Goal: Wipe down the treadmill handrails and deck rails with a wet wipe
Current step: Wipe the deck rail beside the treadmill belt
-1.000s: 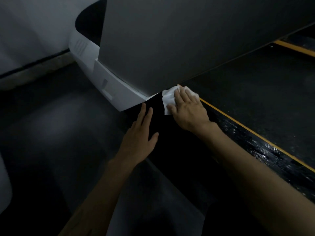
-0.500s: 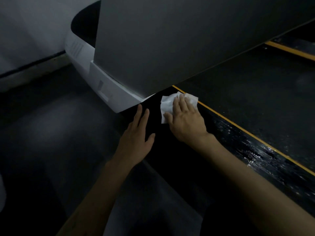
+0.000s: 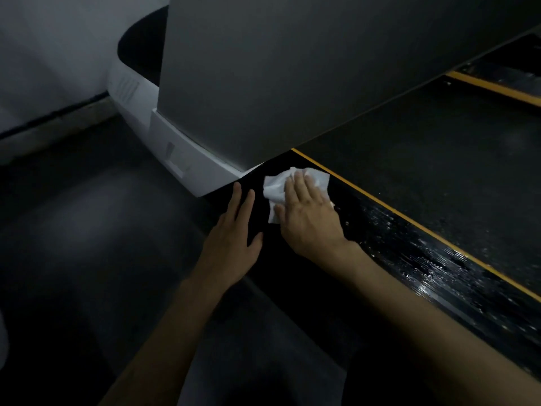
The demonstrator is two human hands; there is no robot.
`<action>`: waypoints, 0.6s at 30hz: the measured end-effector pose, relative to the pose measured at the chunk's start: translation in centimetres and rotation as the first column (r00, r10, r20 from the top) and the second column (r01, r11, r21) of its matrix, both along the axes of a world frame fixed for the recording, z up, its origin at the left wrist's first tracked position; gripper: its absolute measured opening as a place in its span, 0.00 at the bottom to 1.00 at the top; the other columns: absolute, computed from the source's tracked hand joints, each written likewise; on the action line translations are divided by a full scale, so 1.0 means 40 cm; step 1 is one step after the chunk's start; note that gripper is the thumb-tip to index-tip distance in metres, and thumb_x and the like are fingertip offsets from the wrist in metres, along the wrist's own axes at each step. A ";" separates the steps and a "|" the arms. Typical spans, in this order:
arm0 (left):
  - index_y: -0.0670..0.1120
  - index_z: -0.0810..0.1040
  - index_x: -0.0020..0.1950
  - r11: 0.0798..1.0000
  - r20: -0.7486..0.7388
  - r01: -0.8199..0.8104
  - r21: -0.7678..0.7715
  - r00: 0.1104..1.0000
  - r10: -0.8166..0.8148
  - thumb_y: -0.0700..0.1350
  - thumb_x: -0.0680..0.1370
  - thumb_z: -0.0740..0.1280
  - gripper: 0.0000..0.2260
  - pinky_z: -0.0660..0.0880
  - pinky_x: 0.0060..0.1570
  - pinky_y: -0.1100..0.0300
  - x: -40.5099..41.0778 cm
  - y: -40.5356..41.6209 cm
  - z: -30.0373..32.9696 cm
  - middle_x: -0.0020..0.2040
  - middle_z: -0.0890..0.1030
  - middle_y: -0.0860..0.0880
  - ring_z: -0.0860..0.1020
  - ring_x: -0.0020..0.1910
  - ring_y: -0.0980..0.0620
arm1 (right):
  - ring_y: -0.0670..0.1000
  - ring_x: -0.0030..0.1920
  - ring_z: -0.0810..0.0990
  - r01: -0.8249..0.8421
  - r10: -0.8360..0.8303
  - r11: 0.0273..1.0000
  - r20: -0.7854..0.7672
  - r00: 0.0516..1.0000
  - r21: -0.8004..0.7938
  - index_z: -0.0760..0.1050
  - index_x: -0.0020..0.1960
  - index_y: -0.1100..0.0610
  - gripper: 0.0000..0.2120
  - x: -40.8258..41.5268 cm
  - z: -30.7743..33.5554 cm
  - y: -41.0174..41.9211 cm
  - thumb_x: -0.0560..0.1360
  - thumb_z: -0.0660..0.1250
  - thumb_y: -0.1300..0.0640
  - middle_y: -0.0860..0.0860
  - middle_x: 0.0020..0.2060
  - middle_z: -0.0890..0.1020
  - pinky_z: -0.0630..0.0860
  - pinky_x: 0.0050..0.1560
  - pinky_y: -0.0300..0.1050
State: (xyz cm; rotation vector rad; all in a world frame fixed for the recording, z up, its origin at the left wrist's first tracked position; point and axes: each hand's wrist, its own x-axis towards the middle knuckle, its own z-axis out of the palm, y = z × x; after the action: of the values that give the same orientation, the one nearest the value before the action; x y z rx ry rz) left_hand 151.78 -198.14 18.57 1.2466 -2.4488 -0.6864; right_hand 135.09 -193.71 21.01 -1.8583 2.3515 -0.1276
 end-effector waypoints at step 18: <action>0.55 0.47 0.85 1.000 -0.027 0.016 0.024 1.000 -0.016 0.47 0.82 0.67 0.38 0.73 0.69 0.46 0.003 -0.004 0.004 0.84 0.39 0.55 0.60 0.81 0.47 | 0.54 0.83 0.42 -0.152 0.153 0.988 0.028 0.988 -0.039 0.47 0.84 0.55 0.30 -0.012 0.003 0.010 0.86 0.46 0.43 0.53 0.84 0.46 0.44 0.82 0.53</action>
State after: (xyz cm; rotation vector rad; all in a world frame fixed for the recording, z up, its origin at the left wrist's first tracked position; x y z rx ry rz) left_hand 151.88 -198.30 18.74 1.2203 -2.4388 -0.7343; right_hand 134.61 -193.31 21.13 -2.0296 2.1907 -0.1824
